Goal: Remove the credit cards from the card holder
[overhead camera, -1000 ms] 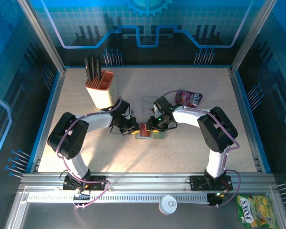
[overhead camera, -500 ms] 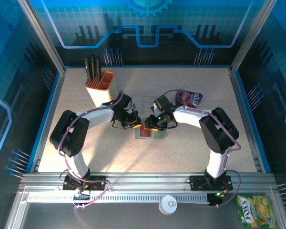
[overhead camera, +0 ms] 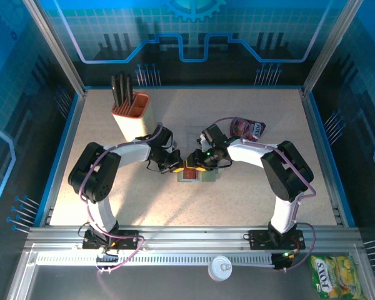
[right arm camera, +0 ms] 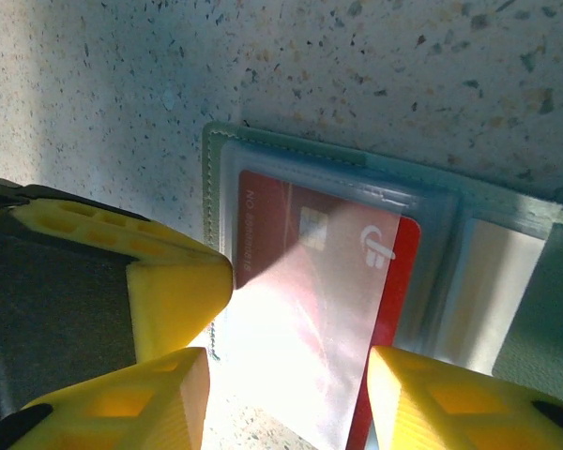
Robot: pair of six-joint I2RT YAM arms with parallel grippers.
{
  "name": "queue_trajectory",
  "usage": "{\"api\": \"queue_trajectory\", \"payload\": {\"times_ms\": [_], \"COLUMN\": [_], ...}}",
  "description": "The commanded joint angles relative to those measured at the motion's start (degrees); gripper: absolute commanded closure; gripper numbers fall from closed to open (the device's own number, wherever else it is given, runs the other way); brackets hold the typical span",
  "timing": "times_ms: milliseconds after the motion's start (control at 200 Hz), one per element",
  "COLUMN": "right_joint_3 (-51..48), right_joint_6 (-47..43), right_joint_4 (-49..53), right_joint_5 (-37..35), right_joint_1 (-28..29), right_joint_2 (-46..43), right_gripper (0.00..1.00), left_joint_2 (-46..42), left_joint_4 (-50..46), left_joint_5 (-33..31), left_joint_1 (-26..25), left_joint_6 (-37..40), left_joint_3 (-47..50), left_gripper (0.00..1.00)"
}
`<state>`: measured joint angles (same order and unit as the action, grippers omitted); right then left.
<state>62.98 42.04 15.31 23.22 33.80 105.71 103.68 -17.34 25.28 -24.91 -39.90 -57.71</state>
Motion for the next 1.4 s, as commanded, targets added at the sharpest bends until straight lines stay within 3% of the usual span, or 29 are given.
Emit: {"api": "queue_trajectory", "payload": {"times_ms": [0, 375, 845, 1396], "right_joint_3": [-0.5, -0.5, 2.2, 1.9], "right_joint_6": [0.6, 0.5, -3.4, -3.9], "right_joint_4": [-0.7, -0.8, 7.9, 9.7], "right_joint_5": [1.6, 2.2, -5.0, -5.8], "right_joint_1": [0.5, 0.5, 0.9, 0.6], "right_joint_2": [0.9, 2.5, -0.3, -3.8], "right_gripper": [0.51, 0.56, 0.53, 0.53], "left_joint_2": [0.7, 0.5, 0.4, -3.6], "left_joint_4": [-1.1, -1.0, -1.2, -2.2], "left_joint_5": [-0.3, -0.5, -0.4, 1.1], "left_joint_1": [0.2, 0.4, 0.5, 0.3], "left_joint_6": [1.1, 1.0, 0.9, 0.6], "left_joint_3": [1.0, 1.5, 1.2, -1.2], "left_gripper": [1.0, 1.0, 1.0, 1.0]}}
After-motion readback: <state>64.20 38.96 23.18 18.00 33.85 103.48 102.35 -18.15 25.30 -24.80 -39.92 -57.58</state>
